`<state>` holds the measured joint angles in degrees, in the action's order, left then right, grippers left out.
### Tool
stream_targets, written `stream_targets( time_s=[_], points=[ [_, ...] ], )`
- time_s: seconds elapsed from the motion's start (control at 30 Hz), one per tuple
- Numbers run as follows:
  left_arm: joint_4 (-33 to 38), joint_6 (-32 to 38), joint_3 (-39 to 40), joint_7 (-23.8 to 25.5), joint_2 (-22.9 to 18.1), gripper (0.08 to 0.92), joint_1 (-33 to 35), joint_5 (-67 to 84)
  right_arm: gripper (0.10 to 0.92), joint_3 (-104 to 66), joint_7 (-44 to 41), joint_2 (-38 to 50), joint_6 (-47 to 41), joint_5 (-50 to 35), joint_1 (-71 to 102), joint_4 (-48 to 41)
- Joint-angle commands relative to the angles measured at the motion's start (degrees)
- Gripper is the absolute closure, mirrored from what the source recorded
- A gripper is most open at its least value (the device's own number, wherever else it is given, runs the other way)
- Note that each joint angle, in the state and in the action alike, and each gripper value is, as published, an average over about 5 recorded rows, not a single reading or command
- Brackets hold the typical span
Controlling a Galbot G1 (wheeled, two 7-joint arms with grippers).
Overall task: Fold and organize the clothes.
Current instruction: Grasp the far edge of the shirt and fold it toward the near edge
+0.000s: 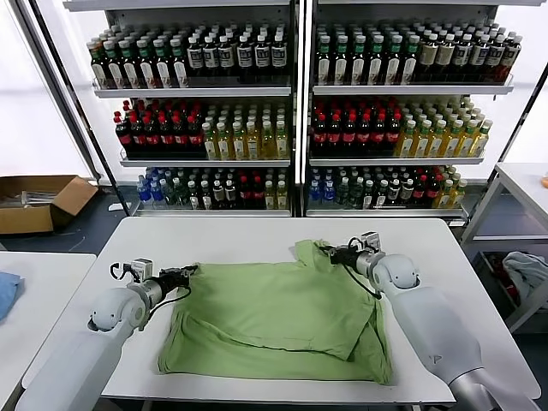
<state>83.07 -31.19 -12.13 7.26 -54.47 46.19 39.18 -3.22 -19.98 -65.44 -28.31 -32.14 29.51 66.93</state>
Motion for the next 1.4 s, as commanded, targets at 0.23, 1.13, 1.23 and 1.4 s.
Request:
stream_targets(
  time_s=[0.23,1.13,1.23,1.4],
  points=[
    [11.91,1.06,-5.72,-1.98,1.23,0.911,4.71,0.65,0.919,-9.24,2.30,3.12,-1.35,-6.33,10.77,21.16],
    [32.41,0.70,-20.48,-2.42,5.43,0.911,36.85,-0.12,0.919,-32.24,3.94,11.44,-2.88,-9.49,51.50,51.31],
    [32.16,0.39,-20.43,-0.96,4.99,0.911,40.08,-2.50,0.919,-33.37,3.70,10.08,-2.35,-7.52,57.32,52.58],
    [31.14,0.88,-20.21,1.21,3.51,0.911,43.26,-7.20,0.919,-33.50,3.63,7.75,-1.55,-4.08,62.85,53.64]
  ],
)
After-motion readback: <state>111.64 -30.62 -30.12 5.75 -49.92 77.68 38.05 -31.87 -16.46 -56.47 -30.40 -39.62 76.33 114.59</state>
